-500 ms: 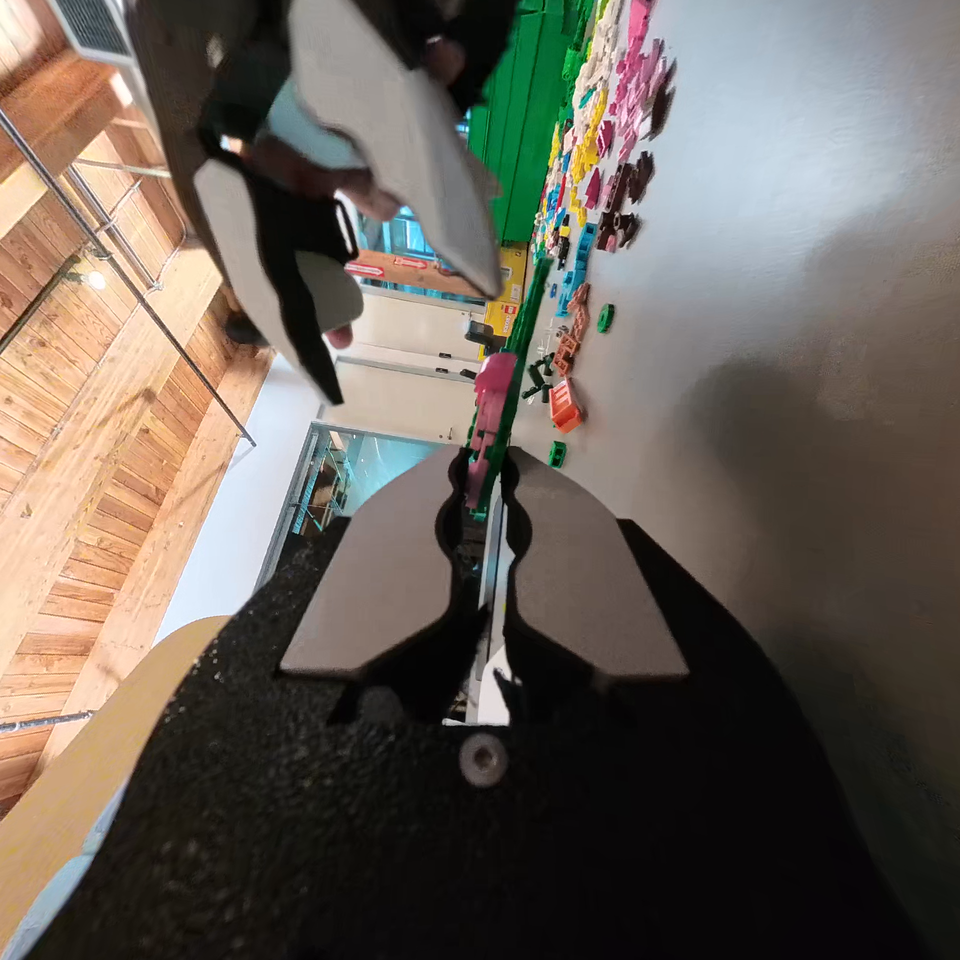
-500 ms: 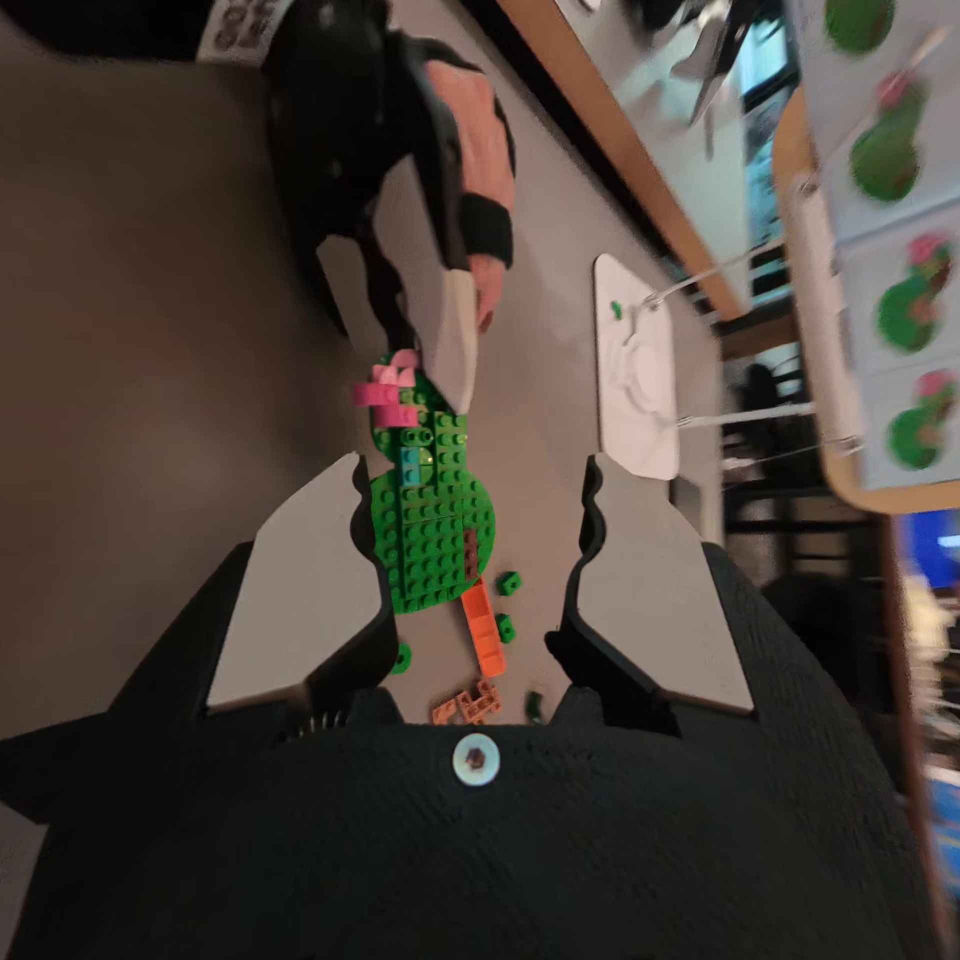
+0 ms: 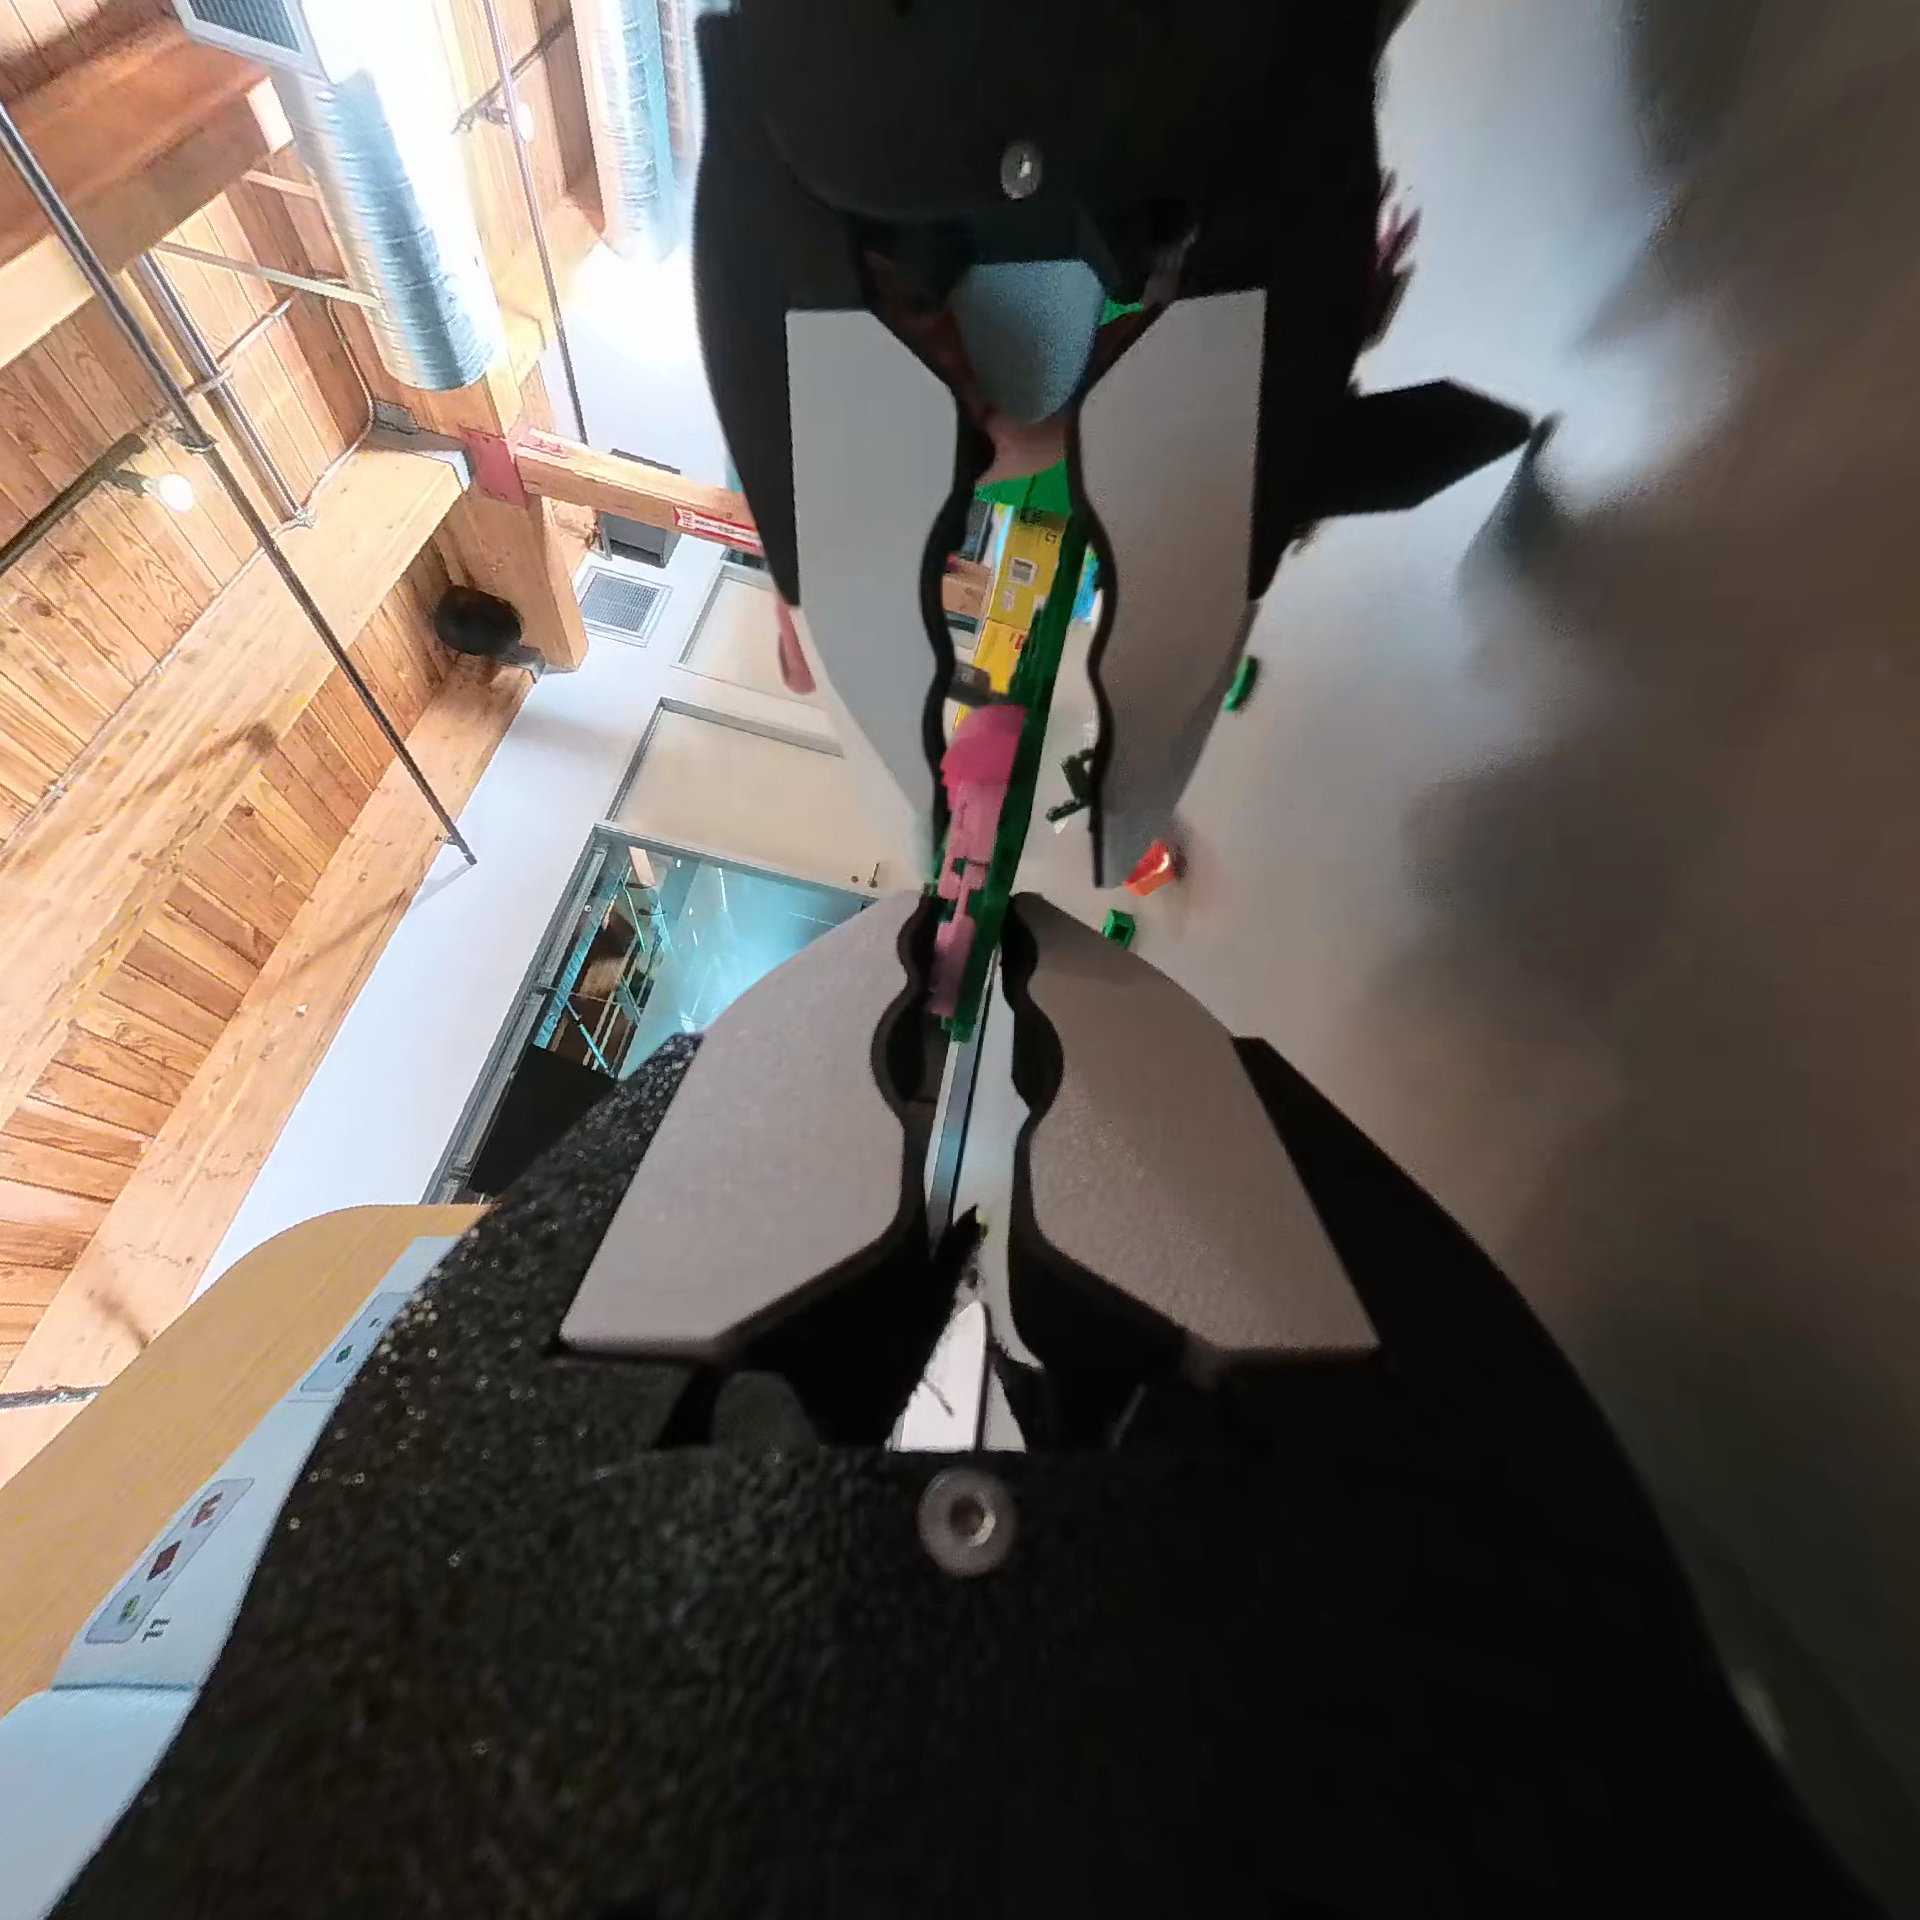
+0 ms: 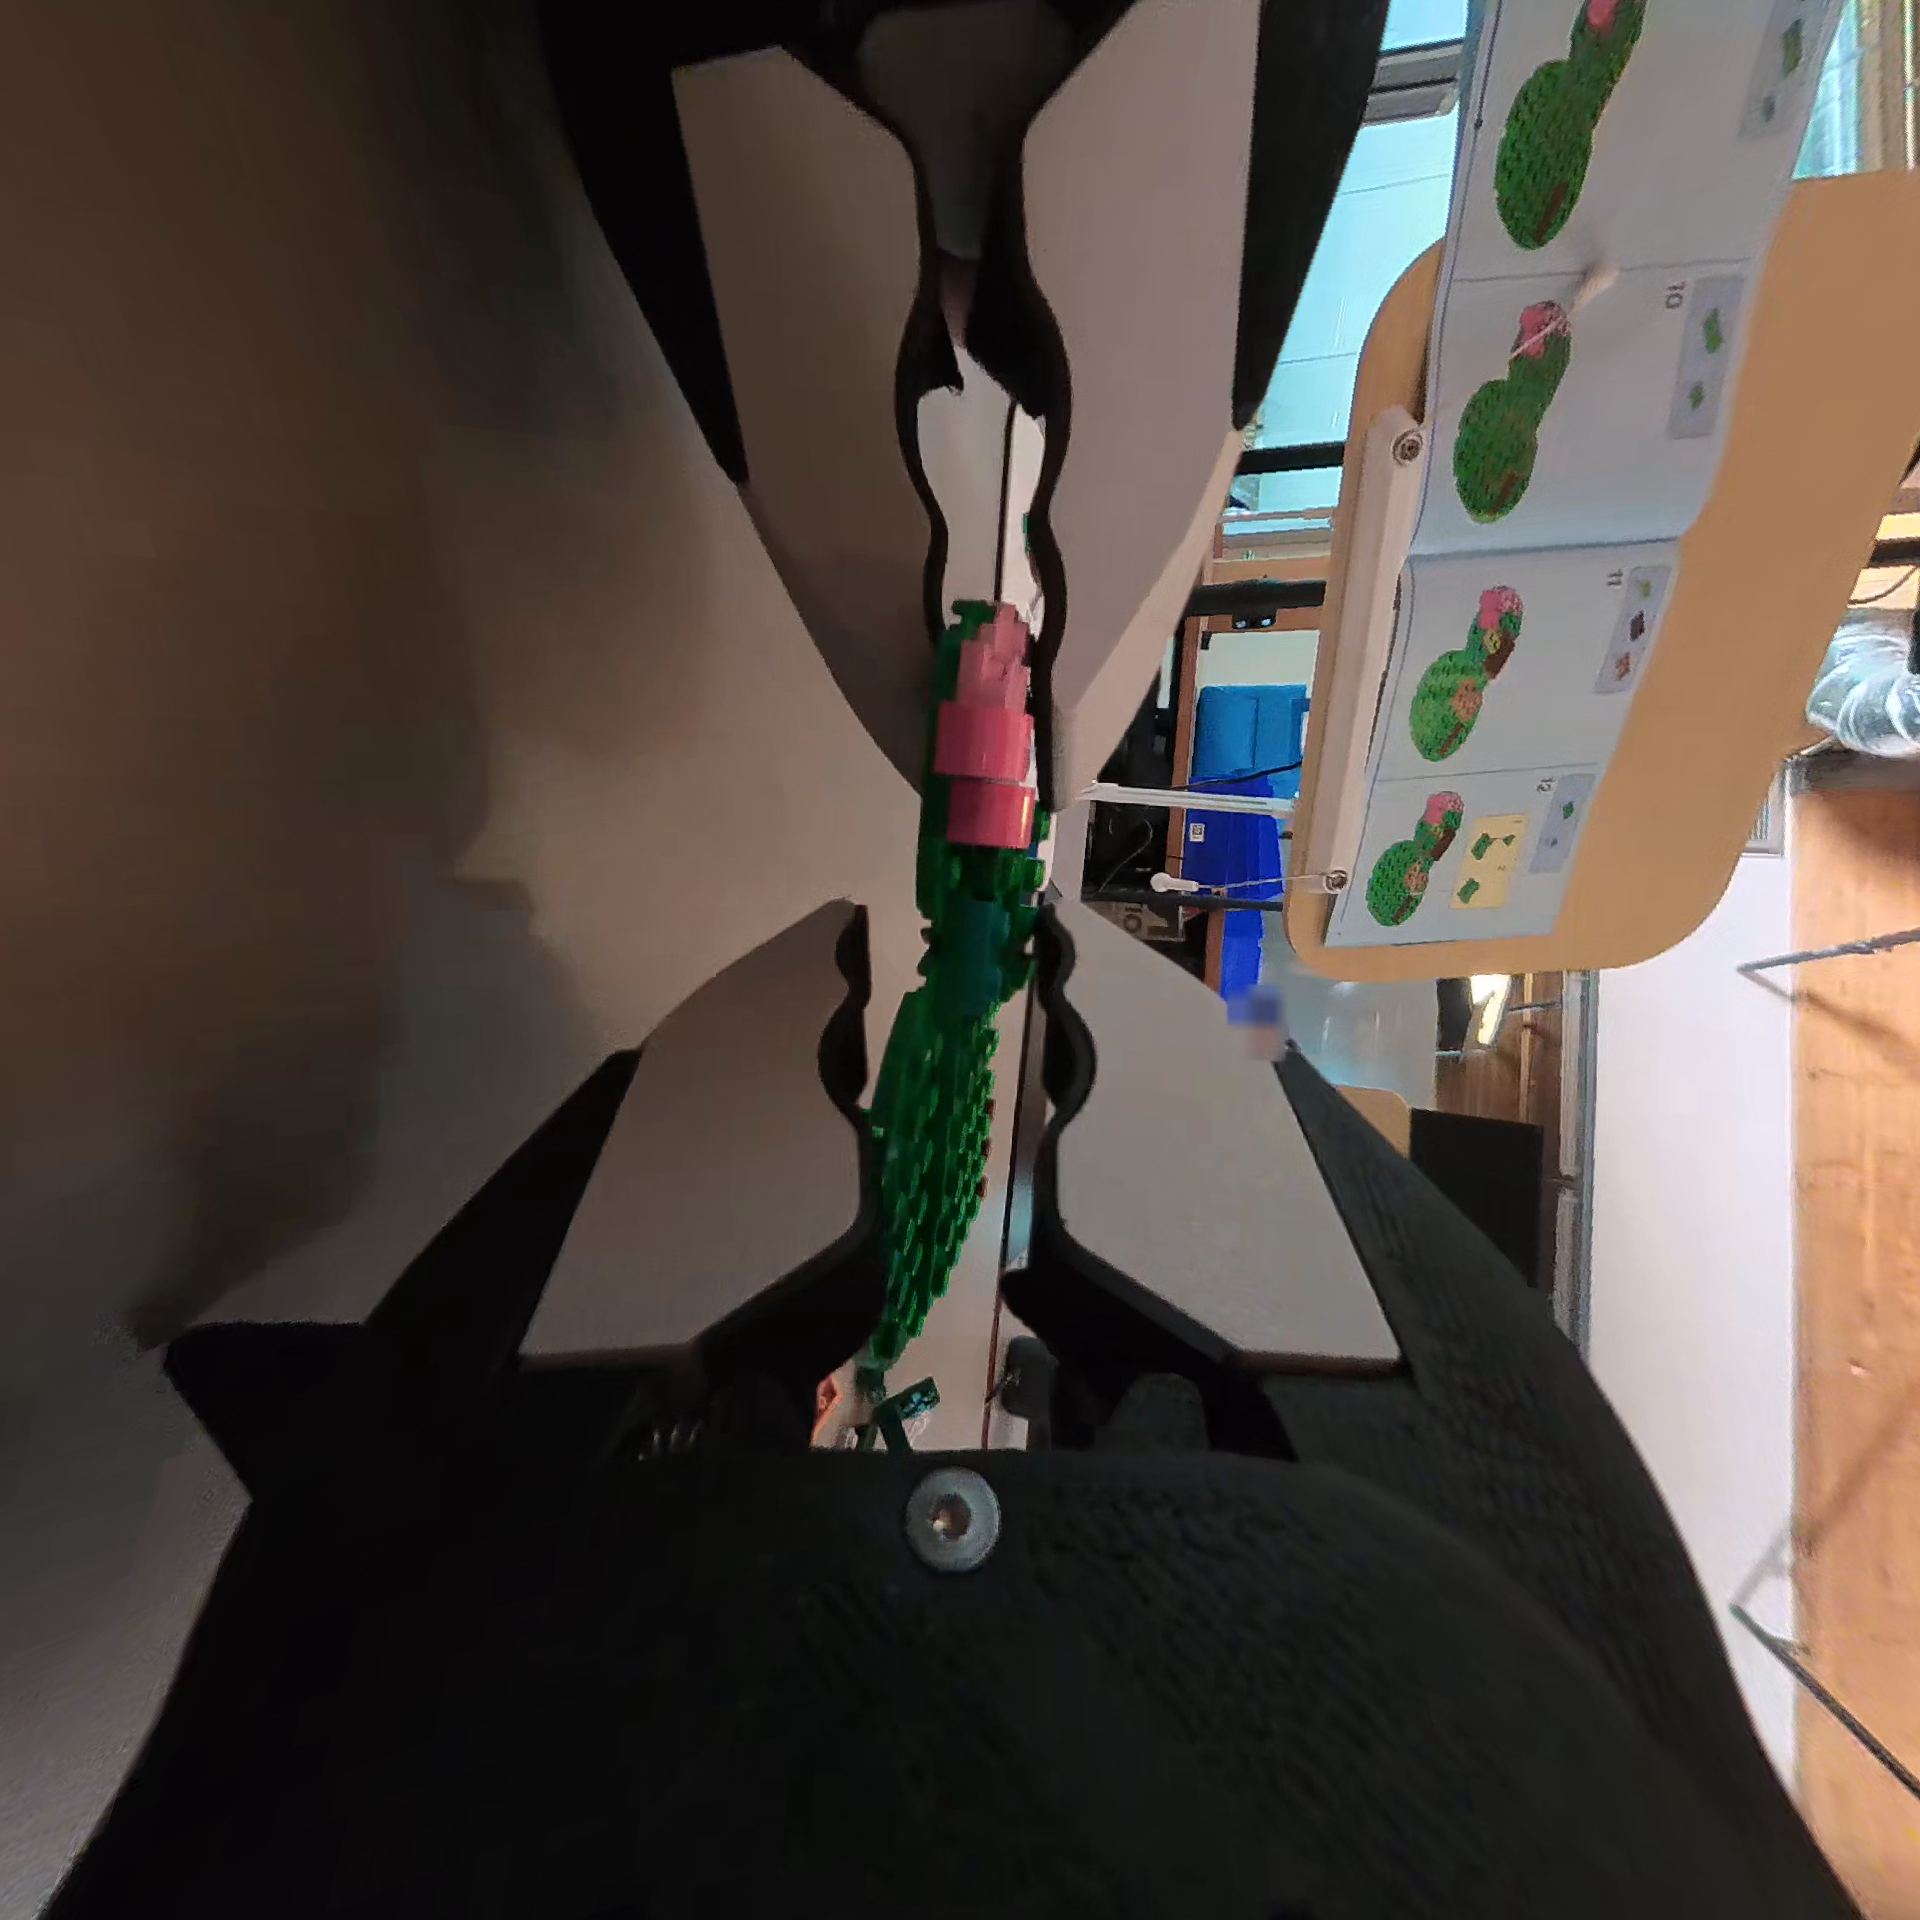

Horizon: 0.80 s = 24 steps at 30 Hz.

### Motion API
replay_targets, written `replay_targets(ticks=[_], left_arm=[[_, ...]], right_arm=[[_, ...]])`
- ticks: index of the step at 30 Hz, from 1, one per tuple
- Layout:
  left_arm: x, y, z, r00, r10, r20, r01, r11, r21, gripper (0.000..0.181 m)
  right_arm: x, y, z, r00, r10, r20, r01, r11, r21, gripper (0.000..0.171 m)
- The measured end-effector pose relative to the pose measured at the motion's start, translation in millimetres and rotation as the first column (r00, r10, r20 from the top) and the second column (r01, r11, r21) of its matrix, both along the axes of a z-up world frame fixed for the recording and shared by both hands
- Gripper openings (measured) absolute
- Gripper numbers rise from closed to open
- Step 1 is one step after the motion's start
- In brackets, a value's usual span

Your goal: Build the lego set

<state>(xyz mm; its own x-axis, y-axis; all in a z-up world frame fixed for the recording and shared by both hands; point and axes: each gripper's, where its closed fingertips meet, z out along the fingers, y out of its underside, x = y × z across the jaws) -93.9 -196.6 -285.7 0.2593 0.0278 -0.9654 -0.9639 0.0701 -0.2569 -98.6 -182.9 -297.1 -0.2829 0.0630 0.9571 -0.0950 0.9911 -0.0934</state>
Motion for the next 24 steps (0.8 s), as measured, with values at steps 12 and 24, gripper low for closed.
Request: replay_targets(ticks=[12, 24], left_arm=[[5, 3, -6, 1.0, -0.009, 0.005, 0.009, 1.0, -0.025, 0.027], [9, 2, -13, 1.0, -0.013, -0.022, 0.011, 0.995, -0.102, 0.013]], right_arm=[[1, 0, -4, 1.0, -0.008, -0.018, 0.009, 0.997, 0.078, 0.013], [3, -3, -7, 0.999, -0.007, 0.045, 0.005, 0.999, 0.035, 0.013]])
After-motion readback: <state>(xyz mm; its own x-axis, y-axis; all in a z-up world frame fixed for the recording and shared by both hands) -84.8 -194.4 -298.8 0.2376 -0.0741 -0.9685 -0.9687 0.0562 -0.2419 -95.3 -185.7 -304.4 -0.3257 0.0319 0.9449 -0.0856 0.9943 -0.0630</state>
